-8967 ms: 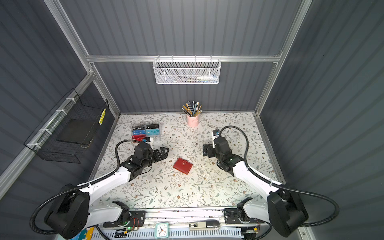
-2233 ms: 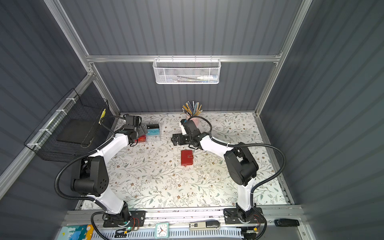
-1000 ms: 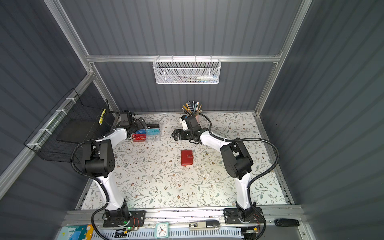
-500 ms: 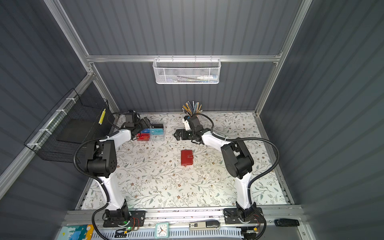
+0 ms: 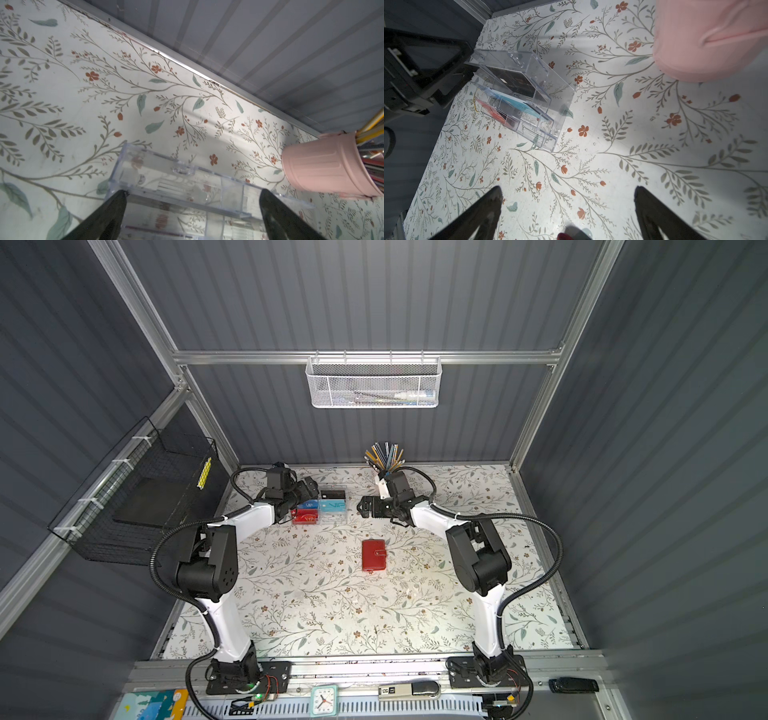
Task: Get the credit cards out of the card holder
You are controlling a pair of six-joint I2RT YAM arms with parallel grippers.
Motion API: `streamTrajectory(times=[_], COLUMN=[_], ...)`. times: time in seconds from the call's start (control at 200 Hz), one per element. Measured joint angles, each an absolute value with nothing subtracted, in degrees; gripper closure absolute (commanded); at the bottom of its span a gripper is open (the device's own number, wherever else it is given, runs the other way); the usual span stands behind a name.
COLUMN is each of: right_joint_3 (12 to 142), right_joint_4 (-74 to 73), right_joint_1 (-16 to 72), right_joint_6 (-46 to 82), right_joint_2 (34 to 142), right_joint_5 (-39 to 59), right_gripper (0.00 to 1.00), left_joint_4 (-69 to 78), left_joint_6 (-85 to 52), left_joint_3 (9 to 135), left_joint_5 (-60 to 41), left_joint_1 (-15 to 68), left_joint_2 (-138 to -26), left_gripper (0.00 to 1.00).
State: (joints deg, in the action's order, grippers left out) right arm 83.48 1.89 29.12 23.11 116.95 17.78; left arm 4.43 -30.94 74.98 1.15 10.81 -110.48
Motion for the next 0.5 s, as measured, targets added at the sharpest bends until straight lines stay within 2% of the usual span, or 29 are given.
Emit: streamTrajectory(times=[0.335, 0.5], right_joint_3=[88.3, 89.9], right_joint_4=[2.0, 1.7], right_joint_1=[29.2, 29.4], right_joint_6=[24.3, 24.9], right_joint_2=[117.8, 120.2], right_joint_5=[18.0, 18.0], right_gripper=[0.01, 0.01], left_joint_4=[-4.0, -6.8], left_joint_6=[-30.3, -27.4], left_joint_3=[73.0, 73.2], left_joint_5=[0.6, 5.8], left_joint_1=[13.8, 13.5], left_joint_2=[-100.3, -96.4], left_gripper=[0.0, 0.0])
